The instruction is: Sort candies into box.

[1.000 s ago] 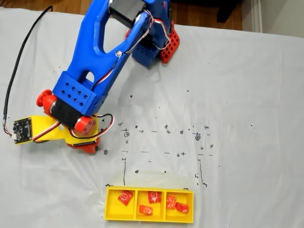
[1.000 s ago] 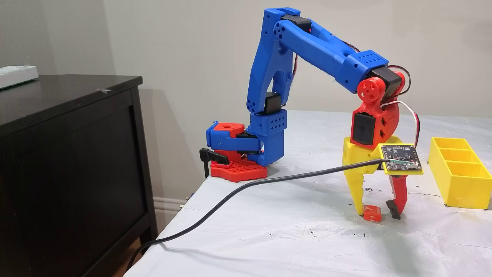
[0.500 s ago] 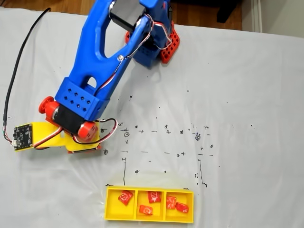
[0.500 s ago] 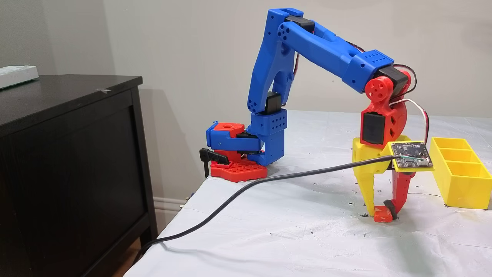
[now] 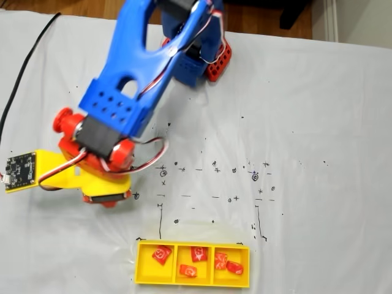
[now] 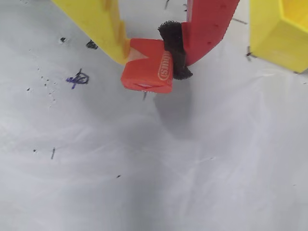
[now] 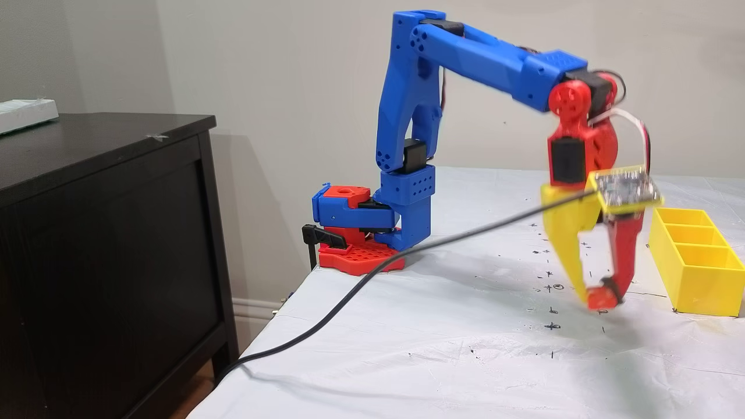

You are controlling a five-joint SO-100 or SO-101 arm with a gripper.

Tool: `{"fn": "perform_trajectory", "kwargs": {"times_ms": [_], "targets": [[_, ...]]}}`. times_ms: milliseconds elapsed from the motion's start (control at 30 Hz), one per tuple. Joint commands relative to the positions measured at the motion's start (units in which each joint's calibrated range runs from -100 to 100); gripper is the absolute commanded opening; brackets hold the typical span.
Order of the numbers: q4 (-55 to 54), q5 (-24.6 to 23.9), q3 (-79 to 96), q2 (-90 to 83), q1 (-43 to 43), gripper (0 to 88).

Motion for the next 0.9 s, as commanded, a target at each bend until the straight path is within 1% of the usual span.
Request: {"fn": "perform_trajectory", "kwargs": {"times_ms": [0,200,367,567,867], "targets": [[2.80,-3.76,-8.95,-9.33,-4.52,0.2],[0.83,-8.45,-14.05,-7.55,-10.05,0.2],[-0.56,-10.65,-17.33,-1.78,-13.58,0.2],[-0.89,-12.26,-21.70,3.99,-15.76,0.2],[2.88,-13.58,-33.98,12.55,-17.12,0.2]]}}
